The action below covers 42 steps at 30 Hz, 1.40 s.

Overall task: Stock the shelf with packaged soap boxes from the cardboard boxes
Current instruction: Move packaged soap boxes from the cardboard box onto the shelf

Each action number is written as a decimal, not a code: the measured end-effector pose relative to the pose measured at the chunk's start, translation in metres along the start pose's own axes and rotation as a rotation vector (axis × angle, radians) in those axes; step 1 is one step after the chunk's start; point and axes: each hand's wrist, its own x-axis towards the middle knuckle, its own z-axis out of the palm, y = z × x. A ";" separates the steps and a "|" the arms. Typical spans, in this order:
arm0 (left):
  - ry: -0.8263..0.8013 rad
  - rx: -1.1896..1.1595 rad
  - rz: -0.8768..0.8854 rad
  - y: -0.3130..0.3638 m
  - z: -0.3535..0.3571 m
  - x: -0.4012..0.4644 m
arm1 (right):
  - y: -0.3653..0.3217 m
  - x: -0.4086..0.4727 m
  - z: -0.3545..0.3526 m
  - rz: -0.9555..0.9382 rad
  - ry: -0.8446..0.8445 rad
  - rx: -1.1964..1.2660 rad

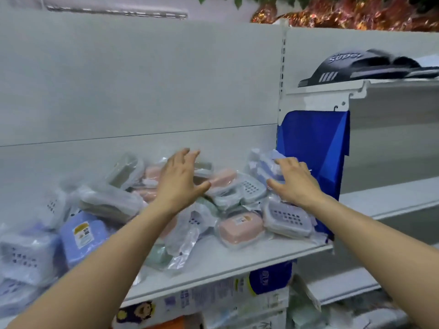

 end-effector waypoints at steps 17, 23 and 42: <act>0.098 0.613 0.270 -0.053 0.065 0.077 | 0.040 0.091 0.042 -0.042 0.152 -0.133; 0.258 0.397 0.274 -0.032 0.037 0.075 | 0.018 0.064 0.021 -0.078 0.352 0.089; 0.341 0.336 -0.277 -0.111 -0.194 -0.313 | -0.277 -0.229 0.059 -0.454 0.253 0.652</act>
